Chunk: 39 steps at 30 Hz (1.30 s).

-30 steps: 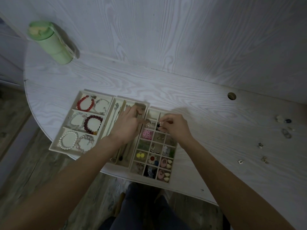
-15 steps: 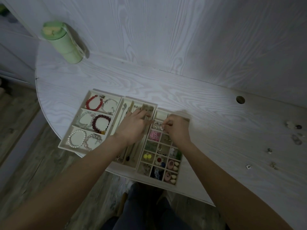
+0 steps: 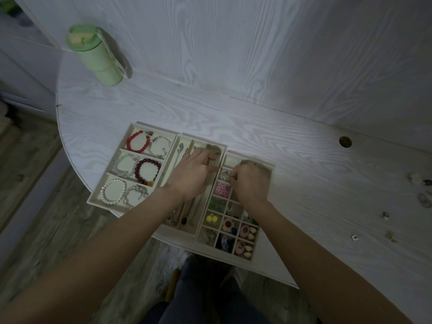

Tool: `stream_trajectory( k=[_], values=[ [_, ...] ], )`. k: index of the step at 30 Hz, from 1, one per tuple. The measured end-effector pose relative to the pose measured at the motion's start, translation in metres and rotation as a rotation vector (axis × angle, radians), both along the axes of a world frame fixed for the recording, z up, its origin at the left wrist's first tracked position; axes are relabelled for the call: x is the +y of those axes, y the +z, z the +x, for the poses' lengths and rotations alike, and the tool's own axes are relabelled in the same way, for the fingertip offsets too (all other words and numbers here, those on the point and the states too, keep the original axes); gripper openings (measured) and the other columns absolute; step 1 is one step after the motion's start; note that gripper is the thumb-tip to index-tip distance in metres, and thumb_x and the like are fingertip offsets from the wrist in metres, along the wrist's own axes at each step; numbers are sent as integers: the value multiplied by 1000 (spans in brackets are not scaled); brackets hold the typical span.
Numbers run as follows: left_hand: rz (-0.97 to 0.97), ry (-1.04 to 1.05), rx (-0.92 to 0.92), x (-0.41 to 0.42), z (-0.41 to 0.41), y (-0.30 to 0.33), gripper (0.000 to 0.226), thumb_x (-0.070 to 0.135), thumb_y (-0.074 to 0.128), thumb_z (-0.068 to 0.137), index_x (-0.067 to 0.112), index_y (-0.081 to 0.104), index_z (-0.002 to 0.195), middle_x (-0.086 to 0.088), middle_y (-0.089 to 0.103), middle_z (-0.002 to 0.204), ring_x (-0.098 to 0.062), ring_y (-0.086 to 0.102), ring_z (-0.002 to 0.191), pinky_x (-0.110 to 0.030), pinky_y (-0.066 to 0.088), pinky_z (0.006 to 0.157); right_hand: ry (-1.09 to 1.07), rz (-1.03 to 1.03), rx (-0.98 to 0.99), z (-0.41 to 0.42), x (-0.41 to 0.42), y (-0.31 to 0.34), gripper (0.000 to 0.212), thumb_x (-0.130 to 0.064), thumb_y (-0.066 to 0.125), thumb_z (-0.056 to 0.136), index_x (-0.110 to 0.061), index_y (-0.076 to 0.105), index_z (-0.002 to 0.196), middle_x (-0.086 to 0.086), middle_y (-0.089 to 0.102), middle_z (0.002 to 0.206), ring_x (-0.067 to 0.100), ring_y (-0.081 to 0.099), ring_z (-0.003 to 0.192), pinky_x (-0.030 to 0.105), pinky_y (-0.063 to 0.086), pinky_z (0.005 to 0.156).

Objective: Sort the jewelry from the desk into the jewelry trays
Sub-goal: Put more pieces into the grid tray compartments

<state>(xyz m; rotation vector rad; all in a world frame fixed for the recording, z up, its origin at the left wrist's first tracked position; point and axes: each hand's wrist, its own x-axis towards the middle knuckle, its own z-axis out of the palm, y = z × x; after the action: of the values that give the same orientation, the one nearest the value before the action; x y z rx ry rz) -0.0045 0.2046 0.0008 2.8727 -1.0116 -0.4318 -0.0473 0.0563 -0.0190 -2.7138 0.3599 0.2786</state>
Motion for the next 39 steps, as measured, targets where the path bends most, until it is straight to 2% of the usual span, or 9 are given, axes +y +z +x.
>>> stream_trajectory(
  k=[2, 5, 9, 12, 17, 24, 29, 32, 39],
  values=[
    [1, -7, -1, 1, 0, 0, 50, 18, 59, 89, 30, 48, 136, 0, 28, 148, -18, 20, 136, -37, 18, 114, 21, -42, 7, 1, 0, 0, 16, -9, 61, 84, -18, 62, 71, 5, 61, 105, 17, 58, 81, 28, 44, 60],
    [9, -10, 8, -1, 0, 1, 52, 17, 59, 89, 30, 47, 137, 0, 28, 148, -18, 19, 136, -36, 18, 113, 64, -70, 17, 2, 0, 3, 11, -14, 59, 89, -12, 70, 87, 6, 60, 110, 18, 58, 84, 26, 41, 60],
    [12, -10, 19, -2, 0, 2, 52, 17, 59, 88, 31, 47, 137, -1, 26, 149, -19, 17, 139, -38, 14, 116, 70, -34, -67, -1, -11, 10, 16, -12, 54, 91, -13, 70, 91, 4, 60, 105, 17, 58, 85, 28, 49, 66],
    [43, -29, 31, -3, 1, 2, 54, 18, 58, 89, 34, 44, 139, -1, 23, 150, -19, 17, 138, -40, 15, 116, 131, 24, -63, -3, -21, 12, 22, -7, 55, 91, -16, 69, 105, 4, 56, 112, 21, 60, 91, 33, 52, 71],
    [64, -59, 19, -4, 1, 3, 51, 15, 55, 90, 32, 47, 137, -1, 23, 148, -17, 20, 136, -38, 19, 116, 267, -7, 56, -7, -25, 11, 28, -21, 44, 99, -24, 66, 117, 3, 52, 119, 18, 57, 95, 31, 51, 73],
    [74, -67, 2, -5, 1, 5, 49, 17, 54, 91, 34, 47, 137, -3, 23, 148, -18, 21, 135, -37, 19, 114, 365, -173, 95, -2, -19, 9, 24, -16, 52, 94, -19, 70, 110, 5, 49, 106, 20, 56, 83, 31, 50, 65],
    [81, -75, 9, -6, 2, 4, 50, 17, 56, 90, 33, 47, 136, -5, 29, 142, -20, 25, 131, -36, 26, 111, 414, -235, 127, -1, -15, 13, 22, -13, 52, 94, -12, 67, 110, 8, 47, 106, 17, 39, 73, 30, 39, 60],
    [79, -74, 6, -6, 2, 4, 46, 17, 56, 90, 31, 51, 134, -5, 28, 143, -20, 25, 131, -36, 25, 111, 433, -251, 132, -1, -14, 14, 22, -11, 52, 93, -10, 65, 111, 9, 47, 109, 17, 35, 74, 29, 36, 61],
    [60, -59, 5, -6, 2, 2, 42, 18, 56, 89, 29, 57, 129, -2, 27, 142, -18, 22, 131, -35, 23, 111, 431, -235, 113, 0, -14, 7, 23, -13, 54, 94, -7, 64, 114, 9, 47, 106, 21, 52, 86, 30, 44, 64]
  ],
)
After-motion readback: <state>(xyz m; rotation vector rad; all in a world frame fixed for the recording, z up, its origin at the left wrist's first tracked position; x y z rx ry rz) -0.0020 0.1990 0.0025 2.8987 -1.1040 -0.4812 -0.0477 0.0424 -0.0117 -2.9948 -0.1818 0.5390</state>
